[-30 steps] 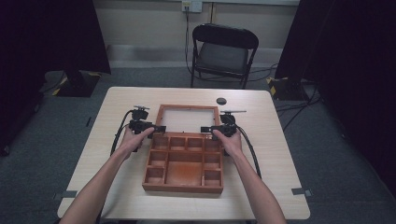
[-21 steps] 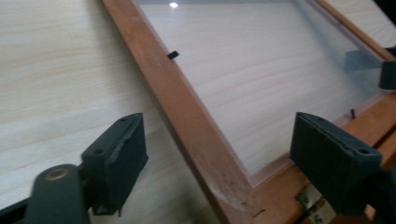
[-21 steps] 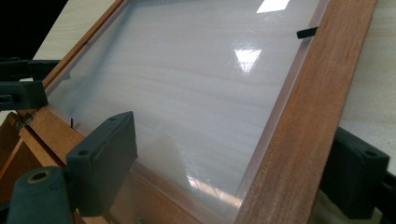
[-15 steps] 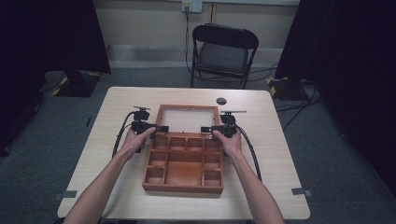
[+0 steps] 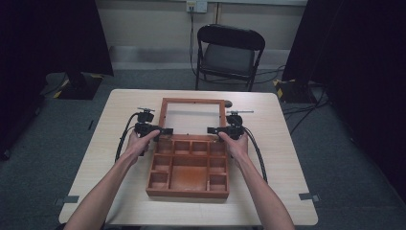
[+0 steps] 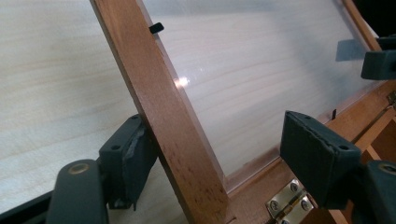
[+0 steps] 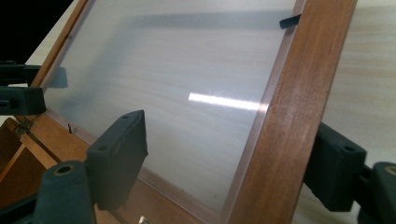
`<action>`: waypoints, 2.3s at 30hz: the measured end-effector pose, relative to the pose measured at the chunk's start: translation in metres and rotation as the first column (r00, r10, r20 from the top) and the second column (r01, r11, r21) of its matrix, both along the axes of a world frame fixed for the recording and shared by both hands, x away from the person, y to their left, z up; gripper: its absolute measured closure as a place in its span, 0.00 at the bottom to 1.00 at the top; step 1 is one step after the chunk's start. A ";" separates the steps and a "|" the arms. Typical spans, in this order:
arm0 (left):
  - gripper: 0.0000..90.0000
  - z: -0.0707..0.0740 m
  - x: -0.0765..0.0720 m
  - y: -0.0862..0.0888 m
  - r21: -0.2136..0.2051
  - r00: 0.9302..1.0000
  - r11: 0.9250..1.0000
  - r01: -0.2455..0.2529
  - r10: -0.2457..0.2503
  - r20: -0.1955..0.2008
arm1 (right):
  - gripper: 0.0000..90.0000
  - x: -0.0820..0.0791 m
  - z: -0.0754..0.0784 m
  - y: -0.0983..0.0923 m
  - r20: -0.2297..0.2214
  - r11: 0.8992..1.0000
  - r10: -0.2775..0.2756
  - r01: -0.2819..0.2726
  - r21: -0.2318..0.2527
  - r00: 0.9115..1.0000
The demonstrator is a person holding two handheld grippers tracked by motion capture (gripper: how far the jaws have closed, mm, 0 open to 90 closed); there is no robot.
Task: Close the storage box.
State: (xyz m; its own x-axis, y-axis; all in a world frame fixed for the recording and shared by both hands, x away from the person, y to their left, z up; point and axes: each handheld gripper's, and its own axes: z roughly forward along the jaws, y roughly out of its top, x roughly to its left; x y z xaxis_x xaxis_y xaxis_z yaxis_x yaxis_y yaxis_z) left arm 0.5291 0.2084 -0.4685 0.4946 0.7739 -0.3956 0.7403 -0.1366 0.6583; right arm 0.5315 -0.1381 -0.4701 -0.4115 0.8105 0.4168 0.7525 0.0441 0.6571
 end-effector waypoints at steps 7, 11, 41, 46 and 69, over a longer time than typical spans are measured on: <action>0.32 0.007 -0.001 0.000 0.033 1.000 0.999 0.009 -0.010 0.030 | 0.27 -0.002 0.004 0.000 0.026 1.000 0.000 0.000 -0.005 1.000; 0.37 0.012 -0.004 0.004 0.002 0.999 1.000 -0.002 0.002 0.050 | 0.30 -0.004 0.010 -0.002 0.053 1.000 0.005 -0.005 -0.004 0.999; 0.59 0.040 -0.030 0.019 -0.025 0.989 0.999 0.021 -0.017 0.148 | 0.48 -0.029 0.044 -0.008 0.139 0.999 0.035 -0.033 -0.015 0.990; 0.61 0.044 -0.033 0.020 -0.017 0.987 0.999 0.032 -0.029 0.160 | 0.47 -0.034 0.047 -0.009 0.149 0.998 0.055 -0.054 -0.013 0.987; 0.58 0.055 -0.055 0.021 0.005 0.972 0.999 0.045 -0.045 0.232 | 0.40 -0.051 0.058 -0.010 0.171 0.997 0.072 -0.074 0.001 0.983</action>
